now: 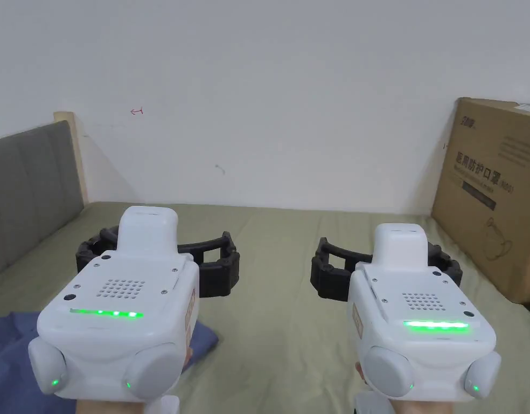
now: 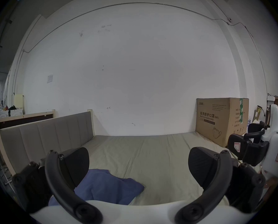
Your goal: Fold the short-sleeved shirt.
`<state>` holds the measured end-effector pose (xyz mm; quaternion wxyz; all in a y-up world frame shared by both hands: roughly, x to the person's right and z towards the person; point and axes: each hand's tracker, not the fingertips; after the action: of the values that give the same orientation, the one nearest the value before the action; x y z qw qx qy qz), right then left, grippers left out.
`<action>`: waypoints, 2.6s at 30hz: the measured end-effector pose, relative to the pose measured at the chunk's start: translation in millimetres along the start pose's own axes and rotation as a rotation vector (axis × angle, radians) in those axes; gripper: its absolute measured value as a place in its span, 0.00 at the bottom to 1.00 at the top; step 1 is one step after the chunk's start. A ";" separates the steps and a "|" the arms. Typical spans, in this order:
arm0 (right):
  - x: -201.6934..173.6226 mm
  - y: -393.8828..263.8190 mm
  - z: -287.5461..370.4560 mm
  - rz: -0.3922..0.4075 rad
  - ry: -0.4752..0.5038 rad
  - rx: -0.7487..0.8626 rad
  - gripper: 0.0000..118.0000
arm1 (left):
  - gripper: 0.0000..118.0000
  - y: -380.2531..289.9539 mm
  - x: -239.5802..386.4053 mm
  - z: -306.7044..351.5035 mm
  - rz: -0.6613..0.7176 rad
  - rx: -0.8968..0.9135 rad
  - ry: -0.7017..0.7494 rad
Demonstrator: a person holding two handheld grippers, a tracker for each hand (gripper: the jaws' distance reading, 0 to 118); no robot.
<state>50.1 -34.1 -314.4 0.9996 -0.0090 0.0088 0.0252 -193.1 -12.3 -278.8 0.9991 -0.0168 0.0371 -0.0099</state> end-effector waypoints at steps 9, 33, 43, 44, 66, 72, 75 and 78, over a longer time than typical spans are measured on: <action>0.2 -1.3 -0.6 -0.002 -0.004 -0.005 1.00 | 1.00 -2.9 -3.1 -2.0 0.029 -0.024 0.000; 2.7 -2.9 -3.6 -0.019 0.001 -0.020 1.00 | 1.00 -5.7 -1.1 -4.9 0.009 -0.043 0.010; 3.0 -6.0 -3.5 -0.013 0.004 -0.019 1.00 | 1.00 -7.0 1.7 -3.9 -0.025 -0.018 0.024; 2.7 -6.1 -3.6 -0.009 0.001 -0.022 1.00 | 1.00 -7.4 1.4 -3.5 -0.022 -0.016 0.022; 3.8 -7.9 -4.9 -0.003 -0.011 -0.030 1.00 | 1.00 -8.6 6.1 -0.5 -0.046 -0.020 0.019; 4.0 -9.2 -3.9 -0.010 0.002 -0.031 1.00 | 1.00 -9.5 3.4 -1.8 -0.030 -0.027 0.016; 4.2 -9.5 -4.2 -0.019 0.008 -0.038 1.00 | 1.00 -9.5 3.3 -1.9 -0.030 -0.026 0.016; 4.4 -9.4 -4.6 -0.024 0.010 -0.043 1.00 | 1.00 -9.8 4.9 -1.2 -0.049 -0.025 0.022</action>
<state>54.9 -43.3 -319.0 0.9994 -0.0306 0.0134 0.0136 -188.5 -22.3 -280.0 0.9978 -0.0301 0.0480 -0.0339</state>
